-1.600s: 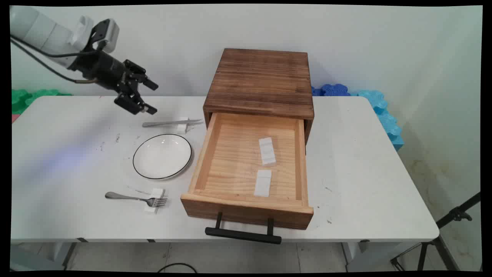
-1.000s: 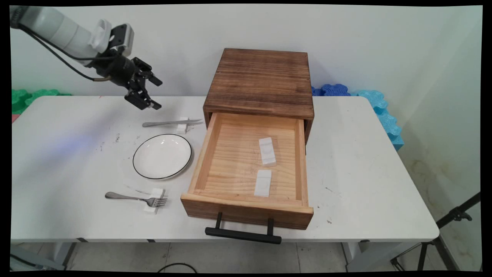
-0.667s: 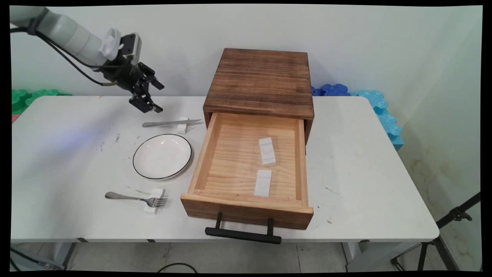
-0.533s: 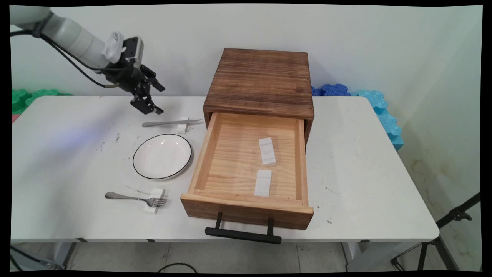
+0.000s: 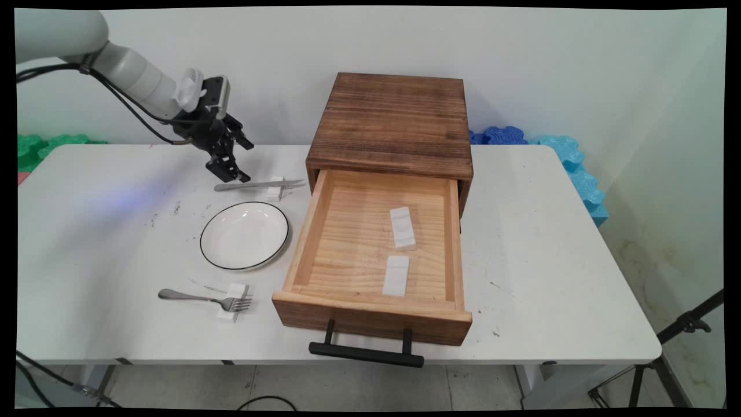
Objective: Pick up the knife from the left of the white plate
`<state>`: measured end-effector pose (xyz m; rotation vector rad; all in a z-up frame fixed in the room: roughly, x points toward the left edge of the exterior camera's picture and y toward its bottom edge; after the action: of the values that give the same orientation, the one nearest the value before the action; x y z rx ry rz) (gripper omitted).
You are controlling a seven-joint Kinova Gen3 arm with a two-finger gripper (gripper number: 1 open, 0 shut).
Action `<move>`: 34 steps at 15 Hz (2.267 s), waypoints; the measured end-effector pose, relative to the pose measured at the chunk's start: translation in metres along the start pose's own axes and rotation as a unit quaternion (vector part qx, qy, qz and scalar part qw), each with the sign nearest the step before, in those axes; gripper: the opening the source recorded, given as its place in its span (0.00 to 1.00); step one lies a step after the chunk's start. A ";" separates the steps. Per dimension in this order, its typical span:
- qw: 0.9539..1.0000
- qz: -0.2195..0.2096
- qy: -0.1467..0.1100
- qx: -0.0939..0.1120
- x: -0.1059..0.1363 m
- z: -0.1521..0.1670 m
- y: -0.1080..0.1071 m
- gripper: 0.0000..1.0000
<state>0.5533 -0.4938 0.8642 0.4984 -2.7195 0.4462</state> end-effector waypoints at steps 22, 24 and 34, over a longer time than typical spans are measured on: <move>1.000 -0.011 -0.020 -0.020 -0.014 0.051 -0.018 1.00; 0.999 -0.012 -0.020 -0.022 -0.015 0.053 -0.019 1.00; 0.999 -0.014 -0.020 -0.030 -0.019 0.060 -0.017 0.00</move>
<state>0.5612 -0.5253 0.8078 0.5333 -2.7523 0.3514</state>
